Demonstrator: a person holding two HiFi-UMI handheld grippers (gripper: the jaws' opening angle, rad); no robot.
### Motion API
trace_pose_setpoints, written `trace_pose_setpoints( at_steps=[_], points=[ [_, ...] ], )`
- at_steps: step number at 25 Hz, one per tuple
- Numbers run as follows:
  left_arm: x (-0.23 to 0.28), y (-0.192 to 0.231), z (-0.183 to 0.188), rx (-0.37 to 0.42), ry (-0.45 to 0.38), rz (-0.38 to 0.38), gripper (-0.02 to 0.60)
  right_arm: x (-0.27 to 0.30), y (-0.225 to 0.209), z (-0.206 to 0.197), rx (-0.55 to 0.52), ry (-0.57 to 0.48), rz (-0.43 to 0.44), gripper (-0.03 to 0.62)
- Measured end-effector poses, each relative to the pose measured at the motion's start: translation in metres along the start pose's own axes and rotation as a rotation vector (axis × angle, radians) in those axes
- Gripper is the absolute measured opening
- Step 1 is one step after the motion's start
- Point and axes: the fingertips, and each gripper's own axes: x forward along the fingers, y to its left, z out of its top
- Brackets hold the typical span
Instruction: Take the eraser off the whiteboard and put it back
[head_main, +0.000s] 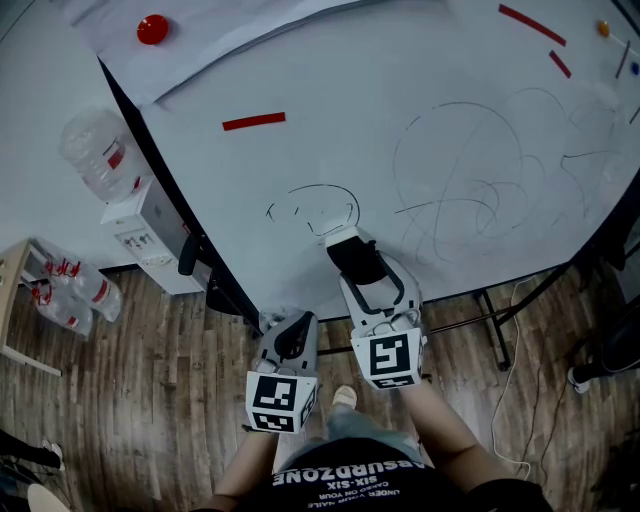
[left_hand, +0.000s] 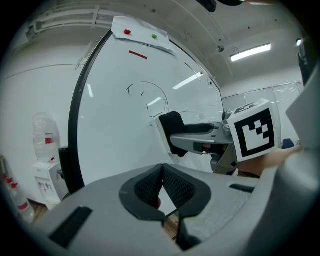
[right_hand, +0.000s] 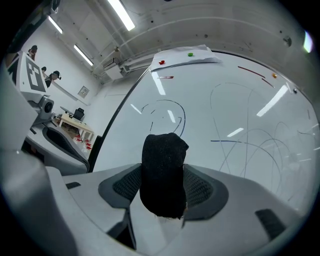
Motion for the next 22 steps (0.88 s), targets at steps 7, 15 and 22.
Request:
trace_pose_setpoints(
  at_steps=[7,15,22],
  points=[
    [-0.005,-0.007,0.0,-0.001,-0.002,-0.007,0.008,-0.014,-0.001,0.0,0.028,-0.007,-0.006,0.238],
    [-0.01,-0.014,0.0,-0.002,-0.004,-0.011,0.008,-0.03,-0.004,-0.001,0.071,-0.008,-0.024,0.238],
    [-0.014,-0.021,0.001,0.001,-0.009,-0.012,0.008,-0.043,-0.002,0.002,0.098,-0.031,-0.02,0.235]
  ],
)
